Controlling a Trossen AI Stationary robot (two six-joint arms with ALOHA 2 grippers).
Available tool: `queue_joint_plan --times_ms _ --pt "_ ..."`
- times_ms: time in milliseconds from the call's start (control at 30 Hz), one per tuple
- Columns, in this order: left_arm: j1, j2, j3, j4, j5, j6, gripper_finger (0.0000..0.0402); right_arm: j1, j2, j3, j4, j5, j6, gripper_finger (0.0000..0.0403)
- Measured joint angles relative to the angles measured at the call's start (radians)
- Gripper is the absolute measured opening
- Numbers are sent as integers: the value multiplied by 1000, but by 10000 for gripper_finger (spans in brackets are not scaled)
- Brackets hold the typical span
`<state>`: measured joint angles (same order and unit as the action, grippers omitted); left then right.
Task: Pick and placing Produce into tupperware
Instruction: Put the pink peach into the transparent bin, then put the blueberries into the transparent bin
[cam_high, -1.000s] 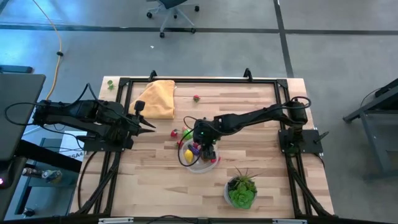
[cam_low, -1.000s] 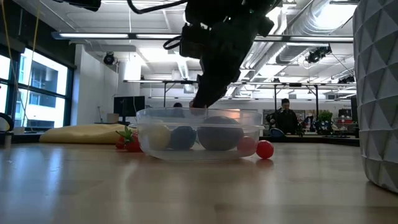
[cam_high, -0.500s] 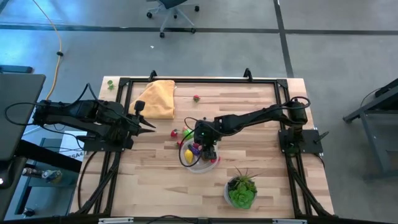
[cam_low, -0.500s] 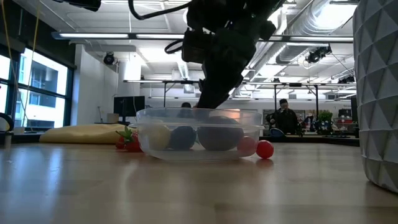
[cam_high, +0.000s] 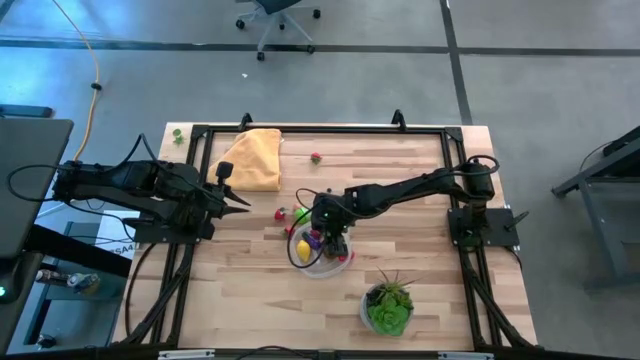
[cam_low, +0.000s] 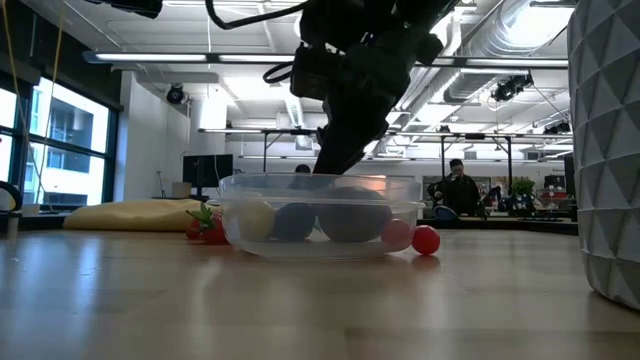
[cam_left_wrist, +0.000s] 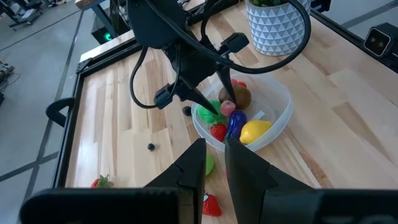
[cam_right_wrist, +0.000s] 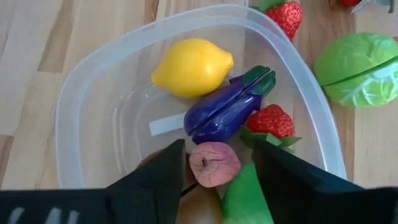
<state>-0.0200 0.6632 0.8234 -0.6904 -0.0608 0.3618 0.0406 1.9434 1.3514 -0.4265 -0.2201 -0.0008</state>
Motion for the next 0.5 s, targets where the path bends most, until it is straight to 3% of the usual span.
queue_joint_plan --times_ms 267,500 --pt "0 0 0 0 0 0 51 0 -3 7 10 1 -7 199" --pt "0 0 0 0 0 0 51 -41 -18 114 -60 21 33 199"
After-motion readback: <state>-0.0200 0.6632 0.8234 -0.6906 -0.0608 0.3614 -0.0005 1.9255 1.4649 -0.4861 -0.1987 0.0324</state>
